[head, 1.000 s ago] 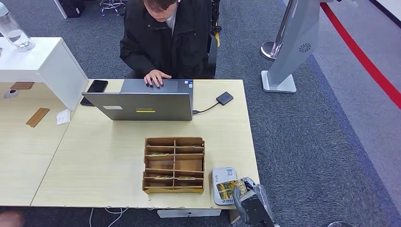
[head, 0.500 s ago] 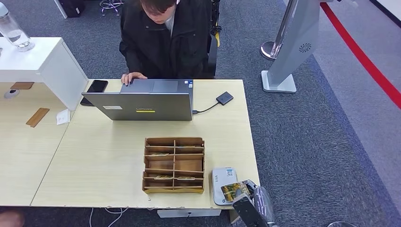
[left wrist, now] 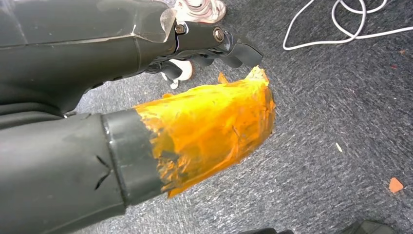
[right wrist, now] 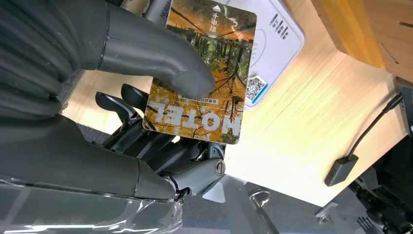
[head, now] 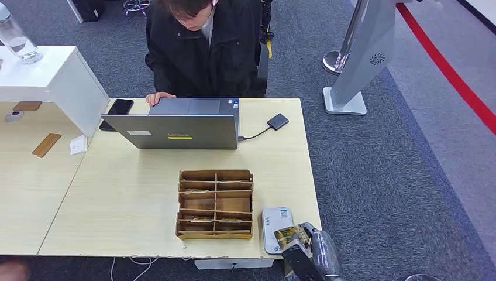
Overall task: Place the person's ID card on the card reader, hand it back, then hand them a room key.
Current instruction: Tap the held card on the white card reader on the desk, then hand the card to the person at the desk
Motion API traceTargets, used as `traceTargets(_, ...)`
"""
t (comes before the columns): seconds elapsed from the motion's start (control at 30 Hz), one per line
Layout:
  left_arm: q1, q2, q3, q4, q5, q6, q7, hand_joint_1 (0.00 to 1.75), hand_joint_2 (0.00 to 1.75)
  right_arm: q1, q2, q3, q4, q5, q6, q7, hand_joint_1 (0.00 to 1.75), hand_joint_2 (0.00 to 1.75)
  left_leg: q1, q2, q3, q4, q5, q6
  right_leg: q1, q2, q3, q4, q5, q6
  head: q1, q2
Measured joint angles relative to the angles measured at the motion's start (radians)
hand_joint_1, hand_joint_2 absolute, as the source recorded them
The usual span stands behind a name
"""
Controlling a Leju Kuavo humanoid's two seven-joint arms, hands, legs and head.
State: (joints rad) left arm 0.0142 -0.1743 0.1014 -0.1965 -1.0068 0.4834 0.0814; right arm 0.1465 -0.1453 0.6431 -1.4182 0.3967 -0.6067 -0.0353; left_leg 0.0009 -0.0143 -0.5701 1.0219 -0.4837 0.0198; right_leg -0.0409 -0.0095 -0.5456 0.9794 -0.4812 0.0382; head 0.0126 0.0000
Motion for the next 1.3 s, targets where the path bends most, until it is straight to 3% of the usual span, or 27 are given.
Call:
traceTargets(0.83, 0.000, 0.000, 0.000, 0.000, -0.022, -0.006, 0.001, 0.00, 0.00, -0.061, 0.058, -0.008, 0.055, 0.052, 0.044, -0.013, 1.75, 1.75, 0.000, 0.000, 0.000, 0.000, 0.000, 0.000, 0.000, 0.000, 0.000, 0.000, 0.000, 0.000, 0.000, 0.000)
traceTargets(1.3, 0.000, 0.000, 0.000, 0.000, -0.034, -0.009, 0.005, 0.00, 0.00, -0.091, 0.088, -0.020, 0.120, 0.154, 0.046, 0.029, 1.75, 1.75, 0.000, 0.000, 0.000, 0.000, 0.000, 0.000, 0.000, 0.000, 0.000, 0.000, 0.000, 0.000, 0.000, 0.000)
